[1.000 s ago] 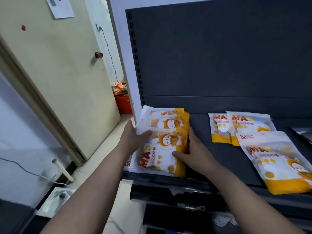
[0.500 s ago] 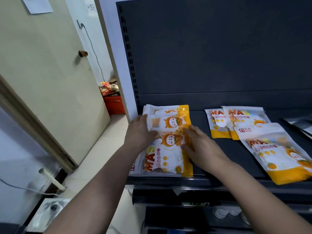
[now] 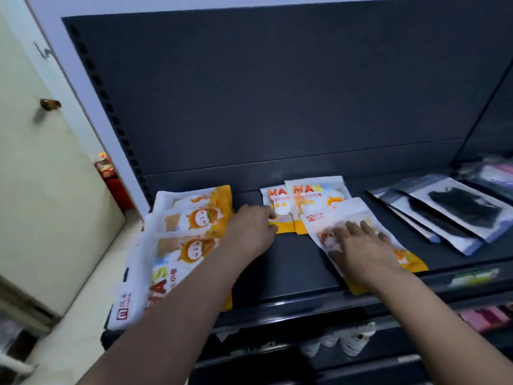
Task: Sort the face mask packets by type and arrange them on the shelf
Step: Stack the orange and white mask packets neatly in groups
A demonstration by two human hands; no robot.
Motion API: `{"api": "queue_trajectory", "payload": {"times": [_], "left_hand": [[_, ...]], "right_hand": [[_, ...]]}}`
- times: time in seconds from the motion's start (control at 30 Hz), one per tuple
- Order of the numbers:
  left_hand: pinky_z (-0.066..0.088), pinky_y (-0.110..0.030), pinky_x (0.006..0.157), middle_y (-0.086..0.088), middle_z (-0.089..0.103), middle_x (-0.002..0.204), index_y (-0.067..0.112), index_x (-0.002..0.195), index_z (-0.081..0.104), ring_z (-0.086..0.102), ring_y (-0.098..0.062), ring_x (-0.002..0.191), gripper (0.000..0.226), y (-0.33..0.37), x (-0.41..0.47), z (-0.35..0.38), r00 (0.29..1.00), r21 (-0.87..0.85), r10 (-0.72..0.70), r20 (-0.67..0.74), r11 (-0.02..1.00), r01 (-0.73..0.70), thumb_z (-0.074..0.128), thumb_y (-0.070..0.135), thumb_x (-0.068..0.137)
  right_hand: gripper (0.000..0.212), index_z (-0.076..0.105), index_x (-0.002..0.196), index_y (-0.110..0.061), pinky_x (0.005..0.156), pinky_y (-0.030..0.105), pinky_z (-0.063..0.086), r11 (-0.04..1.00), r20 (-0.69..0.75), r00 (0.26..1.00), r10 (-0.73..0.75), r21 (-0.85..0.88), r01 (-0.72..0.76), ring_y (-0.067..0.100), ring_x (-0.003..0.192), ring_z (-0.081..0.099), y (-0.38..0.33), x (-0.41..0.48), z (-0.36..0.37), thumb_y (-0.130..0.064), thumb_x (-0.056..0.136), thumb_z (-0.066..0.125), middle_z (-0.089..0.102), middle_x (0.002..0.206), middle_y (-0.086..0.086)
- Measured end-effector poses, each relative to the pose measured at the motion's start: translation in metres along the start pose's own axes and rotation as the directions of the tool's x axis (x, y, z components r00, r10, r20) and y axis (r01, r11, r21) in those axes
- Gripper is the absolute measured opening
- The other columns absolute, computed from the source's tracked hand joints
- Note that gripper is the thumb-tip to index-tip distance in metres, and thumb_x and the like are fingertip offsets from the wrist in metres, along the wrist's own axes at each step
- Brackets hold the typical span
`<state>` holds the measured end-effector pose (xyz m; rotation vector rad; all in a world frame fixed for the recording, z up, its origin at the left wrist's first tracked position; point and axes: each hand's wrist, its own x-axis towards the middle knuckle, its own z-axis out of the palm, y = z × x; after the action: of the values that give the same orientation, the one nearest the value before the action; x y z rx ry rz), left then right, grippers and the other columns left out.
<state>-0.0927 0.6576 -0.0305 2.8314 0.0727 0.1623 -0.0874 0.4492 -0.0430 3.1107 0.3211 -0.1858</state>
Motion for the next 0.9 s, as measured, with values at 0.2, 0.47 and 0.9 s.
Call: {"api": "queue_trajectory", "payload": {"times": [0.2, 0.47, 0.9], "left_hand": [[0.021, -0.038, 0.118, -0.006, 0.022, 0.16, 0.032, 0.149, 0.031, 0.021, -0.028, 0.145, 0.052, 0.048, 0.052, 0.029, 0.972, -0.028, 0.033, 0.231, 0.999, -0.027, 0.037, 0.018, 0.1], [-0.002, -0.048, 0.121, -0.01, 0.0, 0.163, 0.042, 0.152, 0.005, -0.005, -0.038, 0.149, 0.057, 0.054, 0.064, 0.061, 0.935, 0.144, -0.017, 0.355, 0.989, -0.037, 0.031, 0.042, 0.102], [0.029, -0.04, 0.114, -0.009, 0.016, 0.161, 0.014, 0.152, 0.02, 0.019, -0.027, 0.147, 0.058, 0.064, 0.053, 0.037, 0.943, 0.094, -0.173, 0.285, 0.984, 0.152, 0.033, 0.042, 0.103]], "right_hand": [[0.052, 0.033, 0.14, -0.023, 0.111, 0.046, 0.029, 0.999, 0.059, 0.998, 0.002, 0.05, -0.005, 0.021, 0.143, 0.022, 0.054, 0.016, -0.007, -0.032, 0.09, 0.046, 0.031, 0.151, -0.001], [0.05, 0.032, 0.141, -0.027, 0.107, 0.051, 0.03, 0.995, -0.052, 0.997, 0.058, 0.082, -0.054, 0.028, 0.141, 0.019, 0.095, 0.048, 0.004, -0.034, 0.094, 0.045, 0.029, 0.151, 0.001], [0.06, 0.033, 0.146, -0.019, 0.115, 0.038, 0.024, 0.849, -0.234, 0.863, -0.448, 0.19, 0.492, 0.023, 0.146, 0.016, 0.059, 0.059, 0.004, -0.046, 0.094, 0.047, 0.027, 0.156, 0.006]]}}
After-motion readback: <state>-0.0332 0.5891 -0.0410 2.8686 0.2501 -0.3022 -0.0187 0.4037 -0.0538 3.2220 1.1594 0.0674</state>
